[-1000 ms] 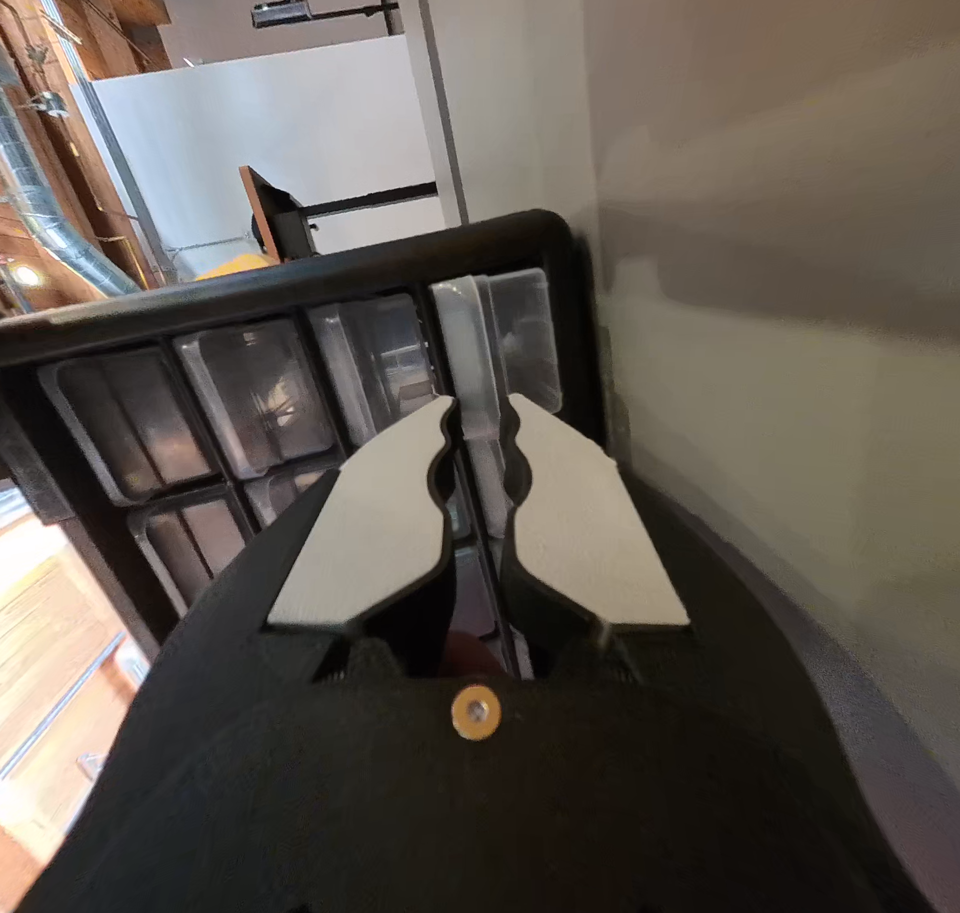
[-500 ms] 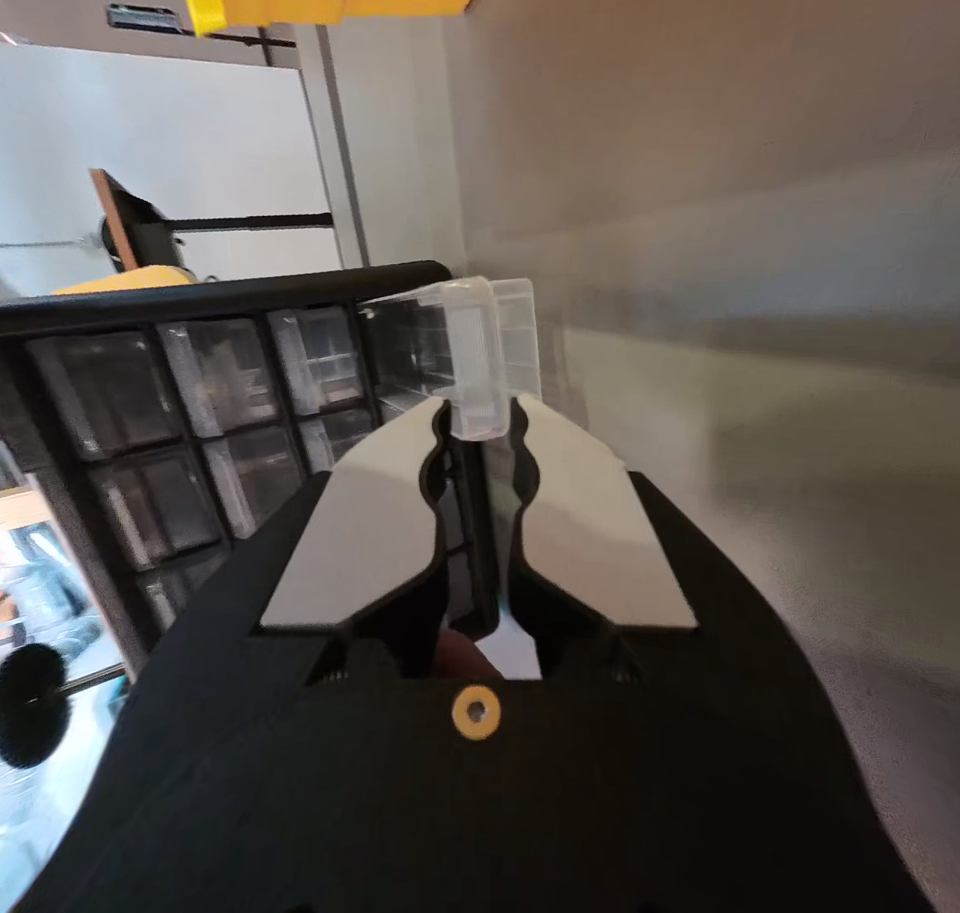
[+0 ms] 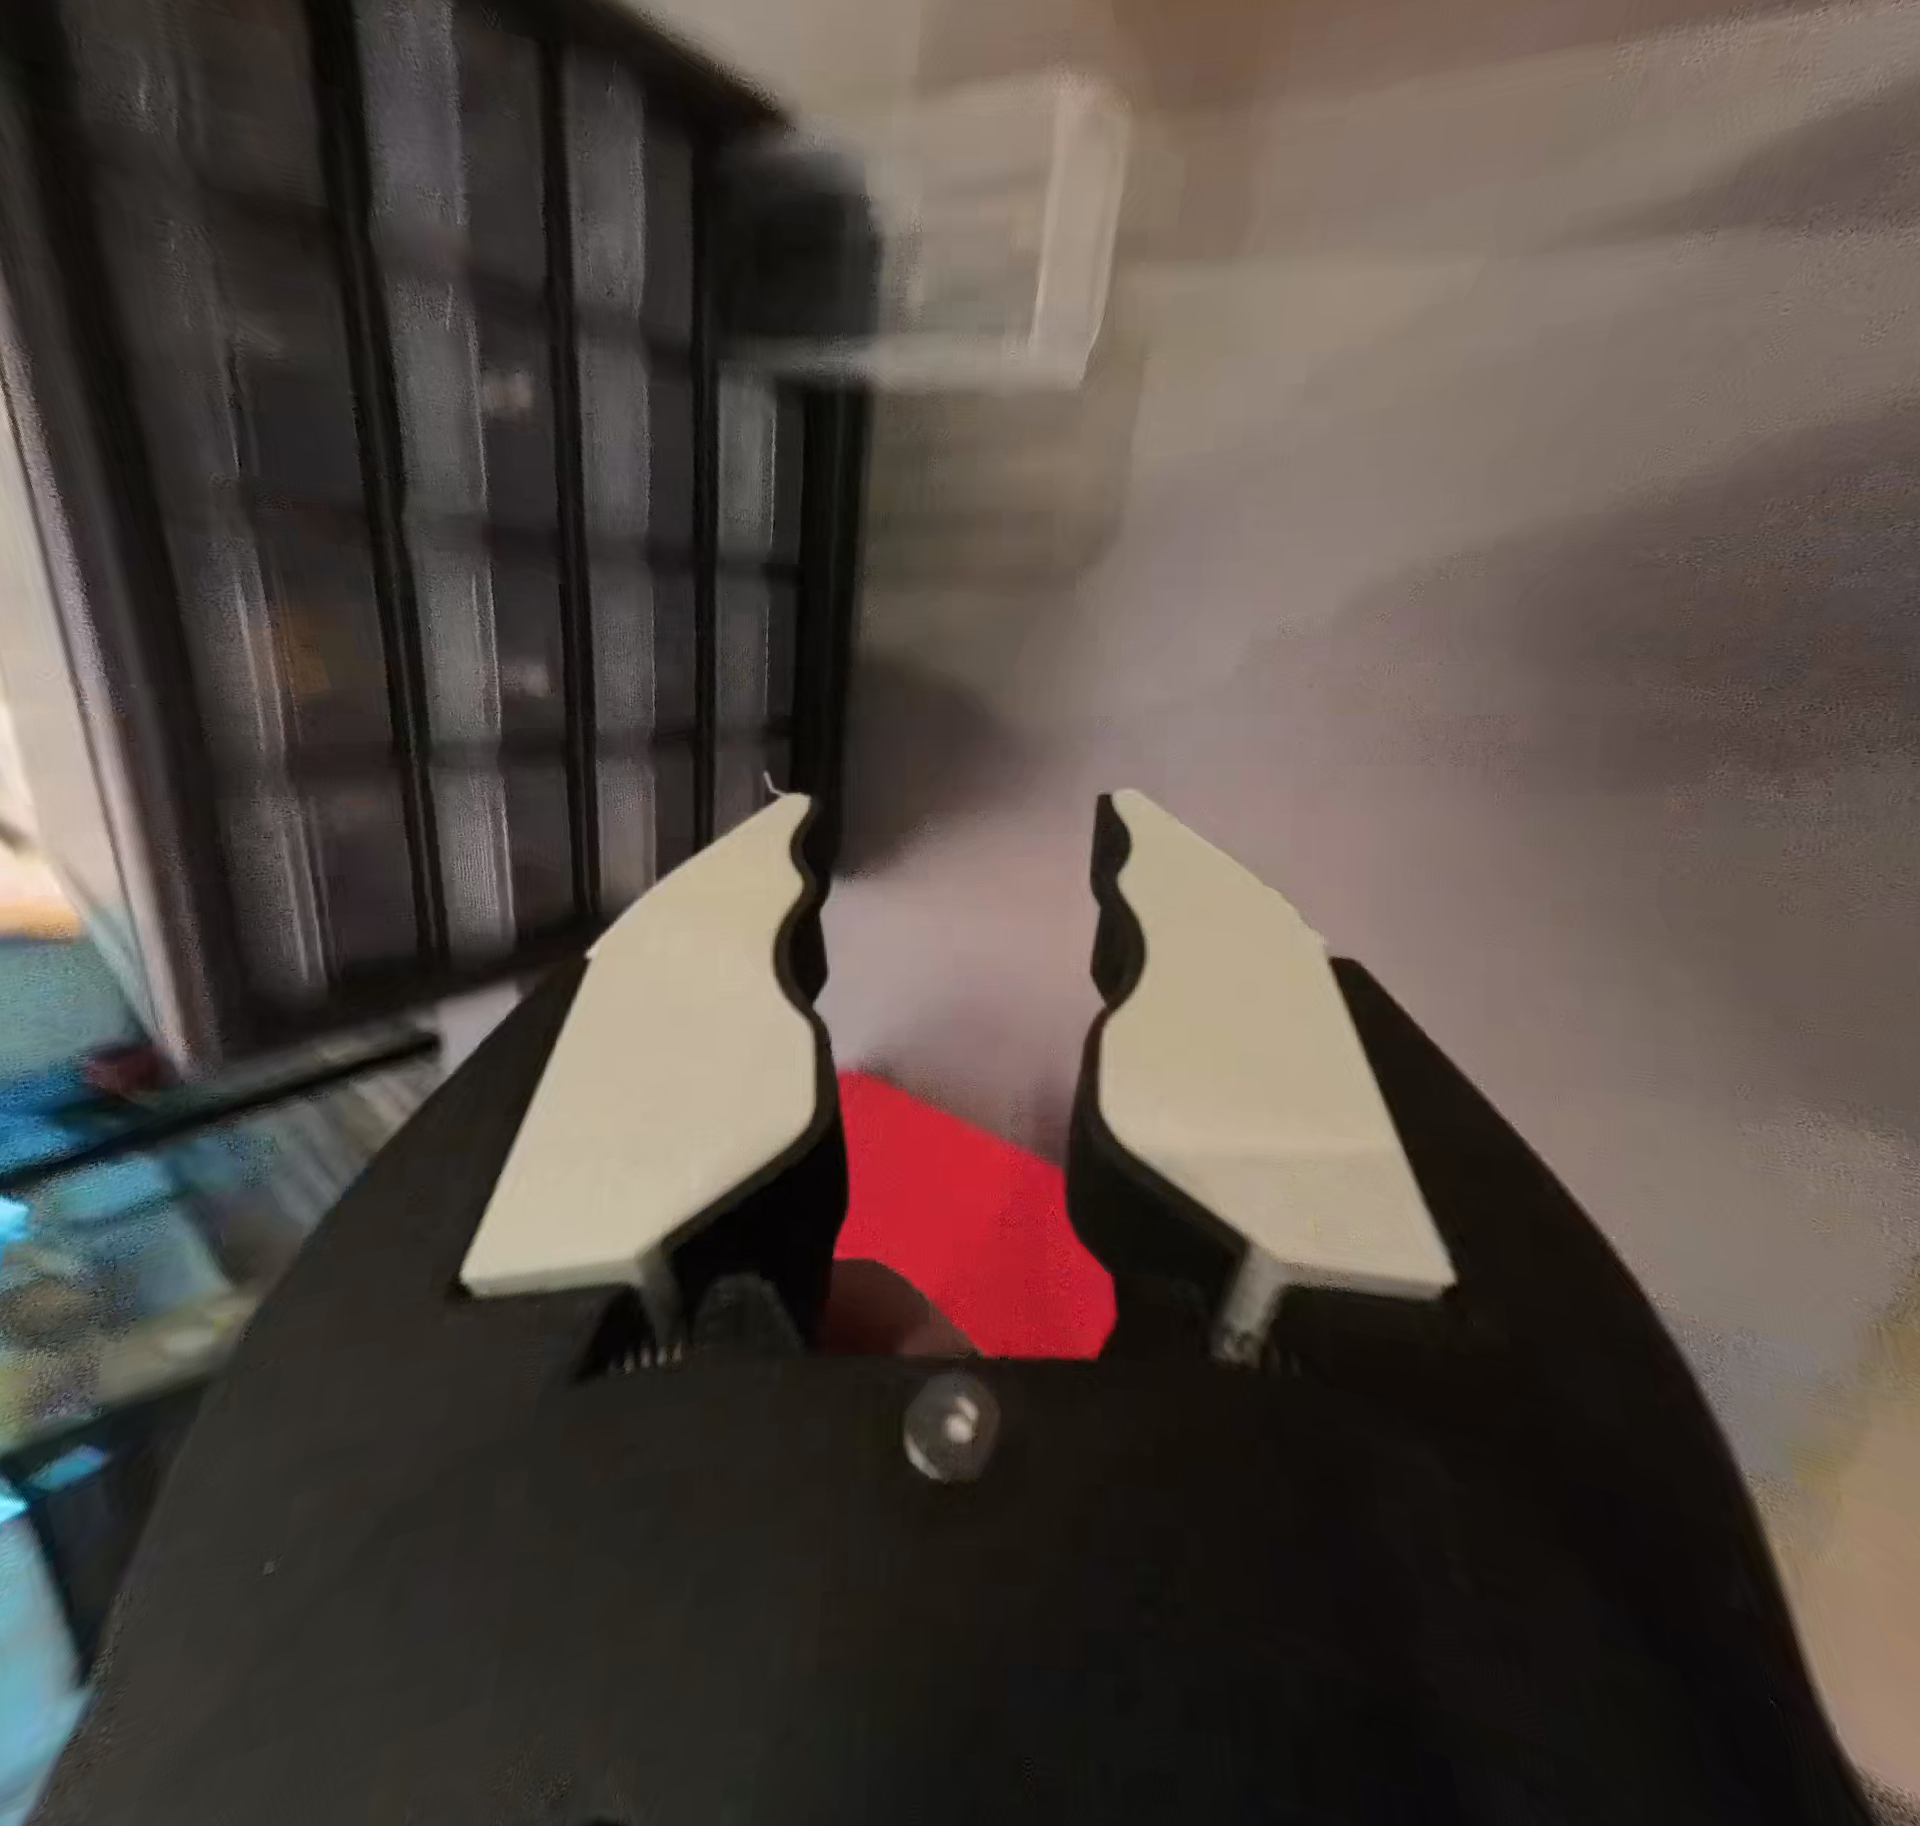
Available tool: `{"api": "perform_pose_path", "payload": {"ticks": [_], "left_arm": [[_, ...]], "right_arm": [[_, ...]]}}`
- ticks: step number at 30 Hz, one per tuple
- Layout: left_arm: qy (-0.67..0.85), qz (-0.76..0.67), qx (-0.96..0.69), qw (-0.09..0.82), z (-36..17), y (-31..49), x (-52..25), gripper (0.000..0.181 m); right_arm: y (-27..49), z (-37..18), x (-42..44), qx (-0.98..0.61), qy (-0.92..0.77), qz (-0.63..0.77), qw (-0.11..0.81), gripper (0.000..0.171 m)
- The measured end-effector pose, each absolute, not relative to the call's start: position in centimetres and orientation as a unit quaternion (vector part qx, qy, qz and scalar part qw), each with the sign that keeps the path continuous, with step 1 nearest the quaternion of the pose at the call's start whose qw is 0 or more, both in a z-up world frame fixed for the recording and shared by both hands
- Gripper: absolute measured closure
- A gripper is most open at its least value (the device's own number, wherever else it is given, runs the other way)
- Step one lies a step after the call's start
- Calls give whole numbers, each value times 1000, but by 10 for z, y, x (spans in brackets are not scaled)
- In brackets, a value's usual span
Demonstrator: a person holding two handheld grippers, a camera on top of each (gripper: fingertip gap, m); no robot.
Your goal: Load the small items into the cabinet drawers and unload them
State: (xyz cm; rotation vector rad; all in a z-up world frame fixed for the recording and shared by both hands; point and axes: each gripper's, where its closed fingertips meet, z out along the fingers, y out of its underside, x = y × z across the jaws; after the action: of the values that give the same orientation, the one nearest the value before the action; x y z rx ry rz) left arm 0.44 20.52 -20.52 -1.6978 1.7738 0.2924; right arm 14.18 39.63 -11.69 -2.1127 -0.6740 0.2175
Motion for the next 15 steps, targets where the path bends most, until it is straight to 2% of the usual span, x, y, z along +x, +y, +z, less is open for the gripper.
{"api": "perform_pose_path", "payload": {"ticks": [3, 8, 12, 15], "left_arm": [[607, 96, -730, 298, -192, 214, -77, 136], [555, 90, -815, 139, -249, 181, -198, 139], [519, 85, -849, 47, -304, 148, -248, 143], [483, 70, -872, 27, -323, 141, -262, 150]], "right_arm": [[396, -117, 142, -851, -271, 87, 441, 161], [397, -117, 142, -851, -271, 87, 441, 161], [397, -117, 142, -852, -271, 86, 440, 161], [397, -117, 142, -852, -270, 85, 440, 161]]}}
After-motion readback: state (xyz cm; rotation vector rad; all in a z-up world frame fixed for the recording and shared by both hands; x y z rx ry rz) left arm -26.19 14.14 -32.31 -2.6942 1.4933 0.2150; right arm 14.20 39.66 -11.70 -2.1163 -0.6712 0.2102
